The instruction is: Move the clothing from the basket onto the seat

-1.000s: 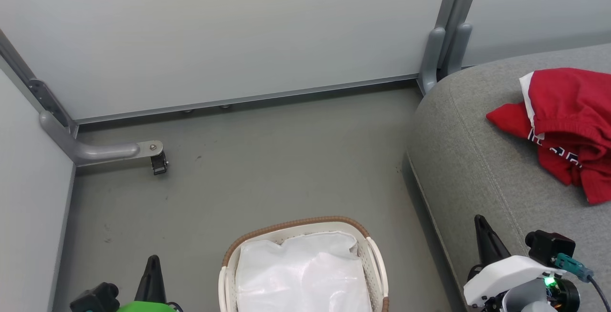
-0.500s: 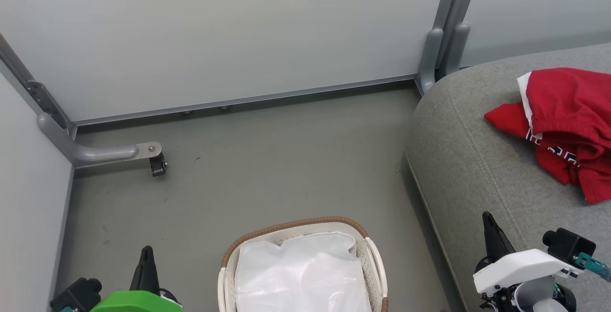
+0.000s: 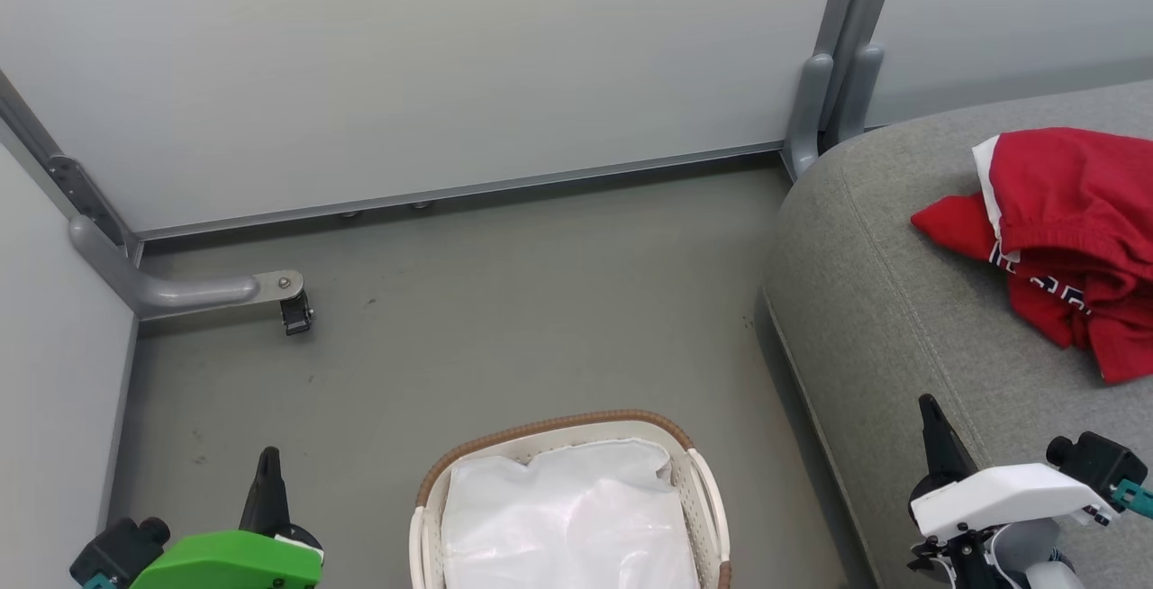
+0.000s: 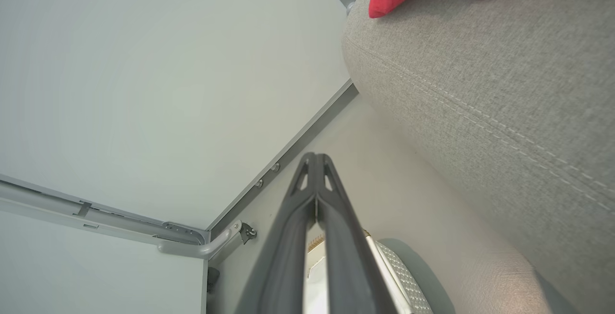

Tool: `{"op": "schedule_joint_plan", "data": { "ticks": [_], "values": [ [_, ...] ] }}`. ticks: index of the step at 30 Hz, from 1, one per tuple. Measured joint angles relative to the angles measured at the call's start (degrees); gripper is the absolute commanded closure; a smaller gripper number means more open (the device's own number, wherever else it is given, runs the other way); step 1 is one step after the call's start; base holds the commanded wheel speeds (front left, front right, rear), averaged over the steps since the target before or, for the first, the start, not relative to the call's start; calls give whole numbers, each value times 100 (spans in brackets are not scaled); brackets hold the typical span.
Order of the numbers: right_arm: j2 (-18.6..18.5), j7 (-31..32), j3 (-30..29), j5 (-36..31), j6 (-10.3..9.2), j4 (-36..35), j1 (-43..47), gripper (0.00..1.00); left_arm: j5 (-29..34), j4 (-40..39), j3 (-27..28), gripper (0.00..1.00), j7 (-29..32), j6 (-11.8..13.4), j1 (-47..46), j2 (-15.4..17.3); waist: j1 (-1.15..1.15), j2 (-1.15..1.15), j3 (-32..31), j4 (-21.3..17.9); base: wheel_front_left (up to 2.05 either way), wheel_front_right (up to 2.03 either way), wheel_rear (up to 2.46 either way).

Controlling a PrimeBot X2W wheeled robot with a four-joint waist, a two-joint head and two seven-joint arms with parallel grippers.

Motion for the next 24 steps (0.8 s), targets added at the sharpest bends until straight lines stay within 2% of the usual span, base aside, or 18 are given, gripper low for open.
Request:
{"op": "schedule_joint_plan", "data": {
  "ticks": [24],
  "values": [
    [-12, 389, -145, 1551, 0, -204, -73, 100, -1441, -220, 170, 100, 408, -74, -181, 2, 0, 0, -24, -44, 0, 0, 0]
  ]
}}
